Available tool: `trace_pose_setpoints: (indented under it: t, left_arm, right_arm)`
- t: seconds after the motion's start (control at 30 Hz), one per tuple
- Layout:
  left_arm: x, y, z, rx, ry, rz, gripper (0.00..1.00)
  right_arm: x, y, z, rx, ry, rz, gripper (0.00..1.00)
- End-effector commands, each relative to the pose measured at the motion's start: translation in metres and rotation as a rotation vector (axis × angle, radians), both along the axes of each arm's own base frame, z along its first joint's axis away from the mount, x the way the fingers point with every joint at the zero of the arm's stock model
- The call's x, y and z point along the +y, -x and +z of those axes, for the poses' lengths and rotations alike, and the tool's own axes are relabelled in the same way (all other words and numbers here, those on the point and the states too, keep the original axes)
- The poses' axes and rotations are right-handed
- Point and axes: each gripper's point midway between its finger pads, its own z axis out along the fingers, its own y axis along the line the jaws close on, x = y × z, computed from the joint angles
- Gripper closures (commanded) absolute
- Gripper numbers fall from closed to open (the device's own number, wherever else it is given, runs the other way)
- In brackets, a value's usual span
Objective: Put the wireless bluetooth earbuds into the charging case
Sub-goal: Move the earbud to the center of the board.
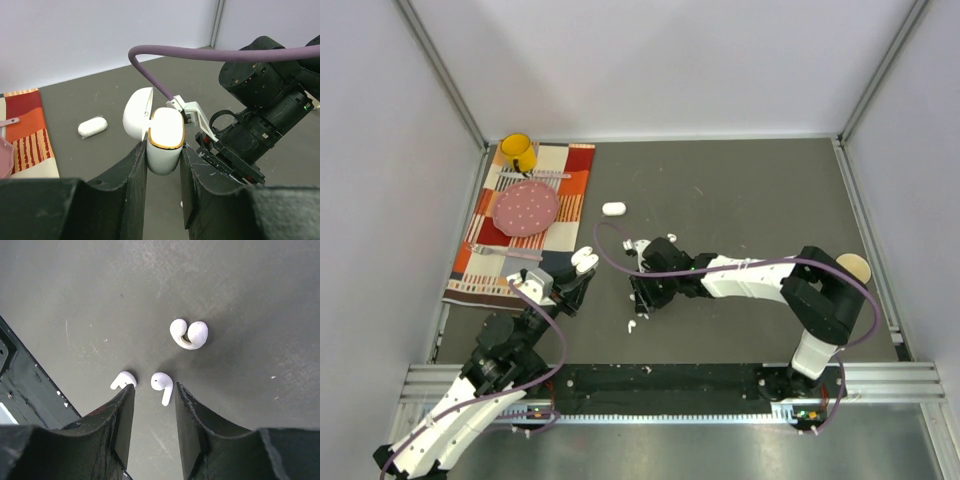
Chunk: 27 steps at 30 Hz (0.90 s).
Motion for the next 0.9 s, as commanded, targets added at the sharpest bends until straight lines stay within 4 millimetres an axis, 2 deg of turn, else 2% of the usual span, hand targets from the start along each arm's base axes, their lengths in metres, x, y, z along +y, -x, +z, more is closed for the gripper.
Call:
trace_pose_setpoints:
  t: [0.0, 0.27, 0.87]
  left_arm:
    - [0.024, 0.022, 0.058, -0.173, 0.160, 0.017, 1.00]
    - [0.025, 0.023, 0.059, -0.170, 0.166, 0.016, 1.00]
    - [0.024, 0.023, 0.057, -0.164, 0.170, 0.011, 1.00]
  right_arm:
    - [0.017, -0.013, 0.015, -0.084, -0.038, 0.028, 0.62]
    - [0.016, -0.007, 0.004, -0.051, -0.015, 0.034, 0.62]
    - [0.015, -0.004, -0.007, -0.026, 0.010, 0.014, 0.65]
